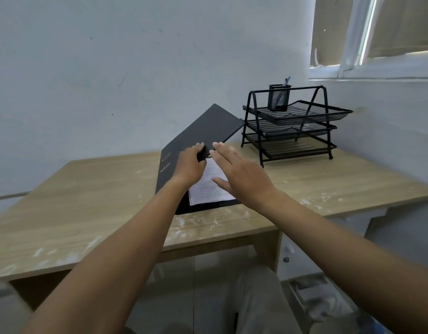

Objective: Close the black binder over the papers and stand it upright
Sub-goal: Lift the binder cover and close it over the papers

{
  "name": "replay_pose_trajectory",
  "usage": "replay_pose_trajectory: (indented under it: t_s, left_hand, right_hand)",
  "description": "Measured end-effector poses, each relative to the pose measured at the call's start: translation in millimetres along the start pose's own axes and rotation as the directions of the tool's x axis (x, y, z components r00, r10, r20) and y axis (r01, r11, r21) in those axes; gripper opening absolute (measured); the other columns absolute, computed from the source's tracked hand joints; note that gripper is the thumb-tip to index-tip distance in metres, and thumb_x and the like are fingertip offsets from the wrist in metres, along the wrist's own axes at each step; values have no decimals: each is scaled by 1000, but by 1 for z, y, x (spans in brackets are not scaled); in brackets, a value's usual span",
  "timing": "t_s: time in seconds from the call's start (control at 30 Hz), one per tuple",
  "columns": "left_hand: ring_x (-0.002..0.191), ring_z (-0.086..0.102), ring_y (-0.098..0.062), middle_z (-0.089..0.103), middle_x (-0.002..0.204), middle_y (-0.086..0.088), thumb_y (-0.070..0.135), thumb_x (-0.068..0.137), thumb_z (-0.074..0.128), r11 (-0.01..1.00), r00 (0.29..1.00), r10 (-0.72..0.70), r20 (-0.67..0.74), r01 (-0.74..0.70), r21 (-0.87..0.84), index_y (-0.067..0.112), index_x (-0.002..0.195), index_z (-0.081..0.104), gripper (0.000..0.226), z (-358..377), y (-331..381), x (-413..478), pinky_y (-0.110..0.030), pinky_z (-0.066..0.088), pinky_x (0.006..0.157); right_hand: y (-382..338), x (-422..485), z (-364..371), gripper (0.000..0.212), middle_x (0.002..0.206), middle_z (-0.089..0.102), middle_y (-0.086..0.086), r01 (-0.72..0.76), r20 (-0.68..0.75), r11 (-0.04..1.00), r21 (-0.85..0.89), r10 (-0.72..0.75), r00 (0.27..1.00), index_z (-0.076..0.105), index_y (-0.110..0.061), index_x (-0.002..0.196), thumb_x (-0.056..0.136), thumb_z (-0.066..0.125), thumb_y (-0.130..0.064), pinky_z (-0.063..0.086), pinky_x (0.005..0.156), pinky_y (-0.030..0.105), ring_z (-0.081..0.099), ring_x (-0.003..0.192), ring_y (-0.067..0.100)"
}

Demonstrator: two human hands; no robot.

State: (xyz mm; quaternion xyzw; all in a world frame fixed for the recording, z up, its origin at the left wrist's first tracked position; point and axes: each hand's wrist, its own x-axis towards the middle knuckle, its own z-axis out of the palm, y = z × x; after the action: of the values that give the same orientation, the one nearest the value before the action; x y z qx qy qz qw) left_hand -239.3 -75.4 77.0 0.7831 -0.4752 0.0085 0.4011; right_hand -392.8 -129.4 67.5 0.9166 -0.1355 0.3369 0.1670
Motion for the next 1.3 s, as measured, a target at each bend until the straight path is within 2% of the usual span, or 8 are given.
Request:
replay_pose_trajectory:
  t_s: [0.1, 0.2, 0.33, 0.5, 0.6, 0.8, 1.0, 1.3]
  left_hand:
    - [125, 51, -37, 47, 144, -14, -2, 88, 46, 1000, 1000, 10, 21, -11, 13, 8, 137, 48, 50, 8, 2, 2, -48, 44, 103]
    - [137, 39, -27, 45, 146, -14, -3, 89, 48, 998, 999, 36, 20, -37, 56, 6, 139, 46, 51, 14, 3, 4, -34, 30, 114]
    - [141, 33, -25, 42, 148, -14, -3, 89, 48, 996, 998, 54, 44, -57, 69, 5, 140, 43, 52, 20, 1, 7, -31, 24, 116]
    - [140, 34, -29, 43, 147, -13, -3, 88, 47, 989, 990, 105, 97, -115, 95, 6, 140, 43, 53, 28, -2, 5, -38, 28, 115]
    - [135, 42, -28, 49, 144, -11, -2, 87, 47, 985, 985, 129, 114, -140, 96, 7, 139, 46, 52, 28, -8, 4, -34, 32, 111]
    - [144, 28, -20, 34, 154, 1, -2, 89, 48, 977, 988, 106, 115, -125, 175, 19, 144, 38, 60, 17, -46, -3, -38, 27, 116]
    - [145, 24, -16, 30, 156, 3, -11, 86, 40, 941, 992, 101, 74, -119, 317, 21, 147, 34, 69, 0, -86, -18, -35, 27, 115]
    - [145, 24, -20, 33, 154, -3, -17, 83, 38, 917, 980, 192, 59, -200, 346, 18, 146, 36, 72, 5, -87, -21, -30, 16, 119]
  right_hand:
    - [12, 8, 7, 67, 126, 66, 17, 23, 8, 998, -62, -22, 1000, 67, 2, 119, 61, 91, -23, 53, 92, 36, 66, 115, 28]
    - [26, 22, 16, 69, 132, 61, 20, -9, 61, 986, -164, 19, 998, 60, 4, 127, 65, 87, -9, 44, 105, 37, 59, 124, 30]
    - [41, 41, 27, 61, 155, 34, 17, 35, 222, 966, -258, 24, 975, 32, 1, 147, 91, 58, -2, 13, 121, 36, 24, 148, 28]
    - [51, 57, 36, 32, 134, 55, 8, 11, 362, 969, -249, 82, 929, 53, -8, 125, 94, 53, -5, 38, 104, 33, 37, 140, 25]
    - [54, 59, 44, 31, 128, 58, 5, 56, 354, 971, -232, 30, 935, 53, -11, 124, 94, 50, -5, 42, 93, 31, 47, 127, 22]
    - [66, 51, 52, 44, 140, 52, 7, 72, 362, 971, -226, 16, 932, 45, -11, 137, 94, 43, 2, 43, 101, 36, 48, 129, 24]
    - [69, 36, 54, 62, 146, 42, 7, 50, 389, 986, -161, 16, 921, 24, -19, 153, 97, 38, 3, 41, 103, 33, 43, 132, 25]
    - [71, 18, 51, 65, 157, 33, 0, -41, 398, 994, -101, 78, 914, 27, -17, 152, 94, 38, 11, 31, 113, 35, 34, 142, 24]
